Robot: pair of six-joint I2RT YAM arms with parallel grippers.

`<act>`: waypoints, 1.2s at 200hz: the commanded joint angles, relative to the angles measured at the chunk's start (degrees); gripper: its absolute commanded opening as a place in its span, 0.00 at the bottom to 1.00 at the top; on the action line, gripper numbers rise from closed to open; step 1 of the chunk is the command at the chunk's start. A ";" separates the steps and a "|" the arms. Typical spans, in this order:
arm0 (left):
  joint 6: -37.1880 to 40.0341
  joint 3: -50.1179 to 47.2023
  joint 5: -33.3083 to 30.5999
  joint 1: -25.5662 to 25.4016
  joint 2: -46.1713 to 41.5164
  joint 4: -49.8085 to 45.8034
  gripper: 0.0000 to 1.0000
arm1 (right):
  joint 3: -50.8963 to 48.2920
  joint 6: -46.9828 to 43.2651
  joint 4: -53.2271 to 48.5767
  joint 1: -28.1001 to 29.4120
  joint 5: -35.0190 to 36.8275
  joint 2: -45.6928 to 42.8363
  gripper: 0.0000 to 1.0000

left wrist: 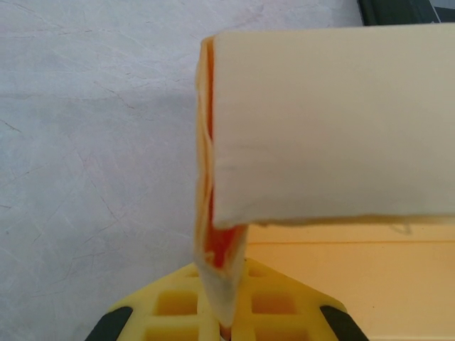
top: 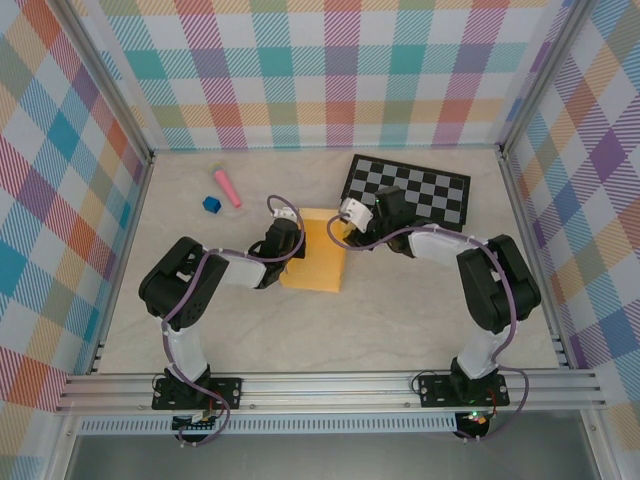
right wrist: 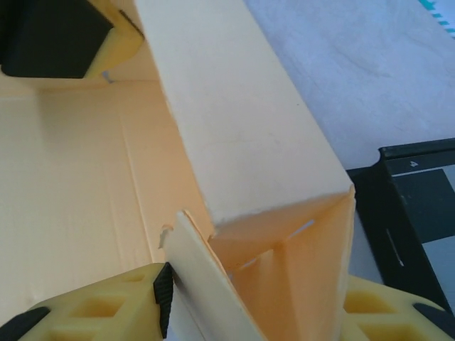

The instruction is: Fold the paper box

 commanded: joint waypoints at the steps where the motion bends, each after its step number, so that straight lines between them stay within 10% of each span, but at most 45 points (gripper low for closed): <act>1: -2.00 -0.84 1.12 -0.27 0.95 -2.91 0.00 | 0.73 8.78 4.96 3.22 7.49 1.21 0.46; 166: -8.81 0.18 0.10 -2.13 -0.60 -5.94 0.00 | -0.53 27.16 18.55 11.36 33.69 7.42 0.27; 240: -10.50 -4.29 6.77 -2.40 -7.46 -1.01 0.31 | 2.39 27.33 12.75 10.78 37.42 8.59 0.07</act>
